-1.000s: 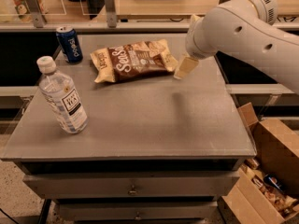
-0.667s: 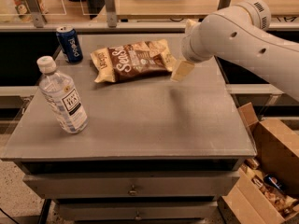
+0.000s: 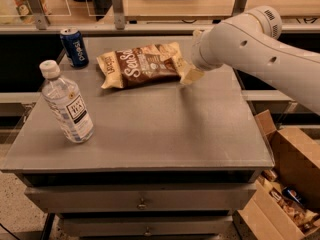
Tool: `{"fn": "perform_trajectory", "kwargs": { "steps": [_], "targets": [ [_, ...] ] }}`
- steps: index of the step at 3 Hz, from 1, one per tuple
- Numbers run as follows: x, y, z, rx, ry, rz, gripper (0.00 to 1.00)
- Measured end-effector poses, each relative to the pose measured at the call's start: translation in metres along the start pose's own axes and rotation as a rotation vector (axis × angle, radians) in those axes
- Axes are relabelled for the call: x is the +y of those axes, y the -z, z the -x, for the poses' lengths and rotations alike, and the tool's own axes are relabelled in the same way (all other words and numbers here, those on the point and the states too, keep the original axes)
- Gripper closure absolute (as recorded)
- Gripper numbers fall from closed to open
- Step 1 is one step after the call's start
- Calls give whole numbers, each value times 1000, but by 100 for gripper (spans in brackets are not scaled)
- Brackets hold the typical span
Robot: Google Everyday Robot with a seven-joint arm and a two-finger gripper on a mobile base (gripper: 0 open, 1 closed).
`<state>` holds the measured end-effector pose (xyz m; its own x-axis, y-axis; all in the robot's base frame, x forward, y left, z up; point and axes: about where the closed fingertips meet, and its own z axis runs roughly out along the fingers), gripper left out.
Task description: Move brown chip bag near blue plastic bottle
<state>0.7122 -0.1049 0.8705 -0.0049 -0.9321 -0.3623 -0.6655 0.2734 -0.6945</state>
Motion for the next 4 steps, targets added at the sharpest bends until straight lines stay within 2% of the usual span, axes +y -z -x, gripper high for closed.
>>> {"fn": "perform_trajectory", "kwargs": {
  "steps": [2,3,4],
  "targets": [
    [3,-11,2,7,20,9,22],
    [6,-16,2,7,25,17,30],
    [8,-19,4,7,29,21,49]
  ]
}}
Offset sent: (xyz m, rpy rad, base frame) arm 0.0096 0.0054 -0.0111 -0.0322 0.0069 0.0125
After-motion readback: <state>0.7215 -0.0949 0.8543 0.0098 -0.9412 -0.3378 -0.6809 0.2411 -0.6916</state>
